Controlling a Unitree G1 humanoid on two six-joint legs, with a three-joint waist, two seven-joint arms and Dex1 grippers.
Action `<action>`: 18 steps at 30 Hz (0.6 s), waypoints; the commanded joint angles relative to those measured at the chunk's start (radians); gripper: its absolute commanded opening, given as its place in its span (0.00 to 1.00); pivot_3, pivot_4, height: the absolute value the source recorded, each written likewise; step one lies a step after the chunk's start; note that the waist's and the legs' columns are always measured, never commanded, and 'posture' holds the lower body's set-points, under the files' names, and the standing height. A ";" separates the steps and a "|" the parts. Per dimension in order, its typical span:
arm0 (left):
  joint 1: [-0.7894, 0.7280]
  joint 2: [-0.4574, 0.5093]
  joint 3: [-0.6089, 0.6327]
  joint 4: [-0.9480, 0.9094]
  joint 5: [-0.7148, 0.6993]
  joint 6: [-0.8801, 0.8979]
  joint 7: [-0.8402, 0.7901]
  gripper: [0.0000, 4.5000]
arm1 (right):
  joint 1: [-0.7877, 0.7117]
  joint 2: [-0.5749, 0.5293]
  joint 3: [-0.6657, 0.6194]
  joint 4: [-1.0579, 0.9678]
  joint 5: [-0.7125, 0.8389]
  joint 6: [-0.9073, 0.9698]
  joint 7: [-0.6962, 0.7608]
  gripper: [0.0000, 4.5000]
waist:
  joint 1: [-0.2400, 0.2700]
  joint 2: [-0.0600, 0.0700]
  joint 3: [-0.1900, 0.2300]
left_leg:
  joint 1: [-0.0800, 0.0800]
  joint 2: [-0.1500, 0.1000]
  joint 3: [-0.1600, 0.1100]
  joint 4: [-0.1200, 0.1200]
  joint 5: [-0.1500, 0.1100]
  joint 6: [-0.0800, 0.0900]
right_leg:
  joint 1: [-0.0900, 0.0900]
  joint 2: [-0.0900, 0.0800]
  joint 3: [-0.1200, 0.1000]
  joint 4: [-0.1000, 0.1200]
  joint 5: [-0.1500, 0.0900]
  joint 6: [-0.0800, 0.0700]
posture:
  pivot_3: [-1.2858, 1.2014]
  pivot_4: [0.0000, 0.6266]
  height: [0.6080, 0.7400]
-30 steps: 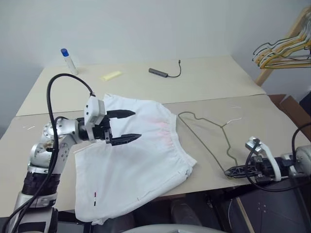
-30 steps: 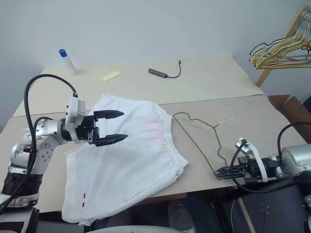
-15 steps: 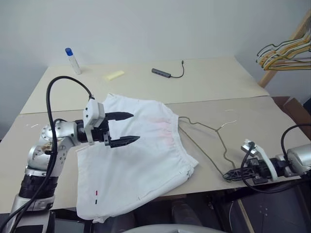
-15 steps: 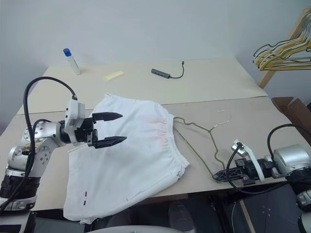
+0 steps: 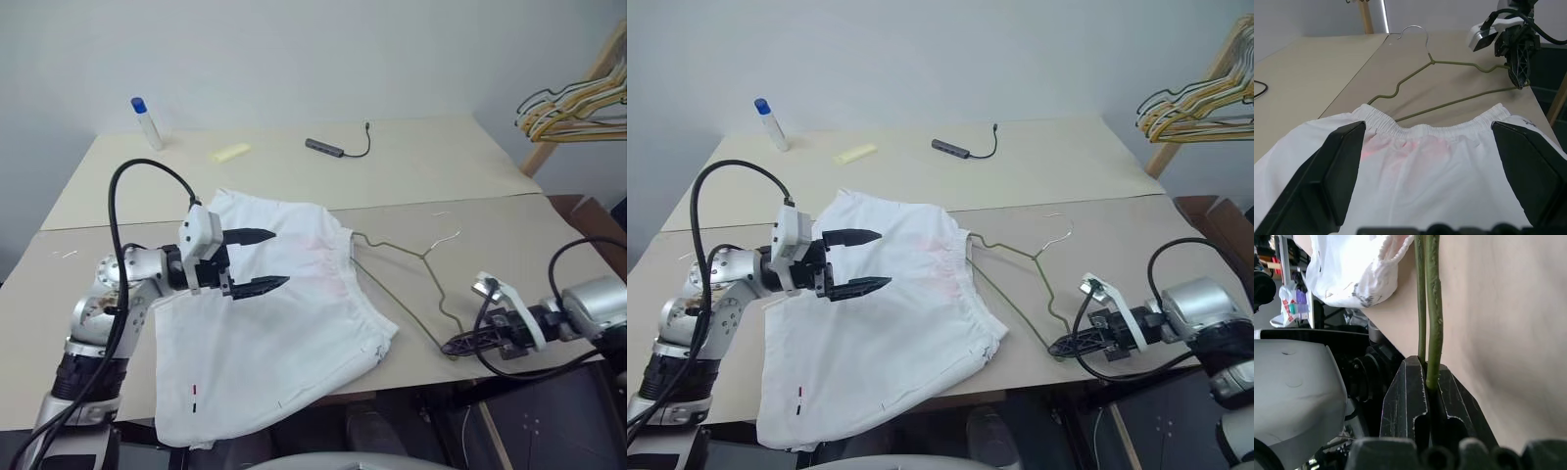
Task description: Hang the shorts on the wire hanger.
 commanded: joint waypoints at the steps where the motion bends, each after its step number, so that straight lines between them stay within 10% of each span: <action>1: -0.002 0.000 0.005 -0.027 0.011 -0.026 0.014 0.99 | -0.067 0.015 0.028 0.046 0.016 -0.012 0.063 0.00 | 0.009 0.000 0.000 | 0.000 0.000 0.000 0.000 0.000 0.000 | 0.000 0.000 0.000 0.000 0.000 0.000 | 0.49 0.00 1.00; 18: 0.034 -0.010 0.001 -0.072 0.025 -0.038 0.056 0.99 | -0.279 0.157 0.156 0.324 -0.041 -0.085 0.063 0.00 | 0.043 0.000 0.000 | 0.000 -0.001 0.000 0.001 0.000 0.000 | 0.000 -0.001 0.000 0.002 0.001 -0.001 | 0.51 0.00 1.00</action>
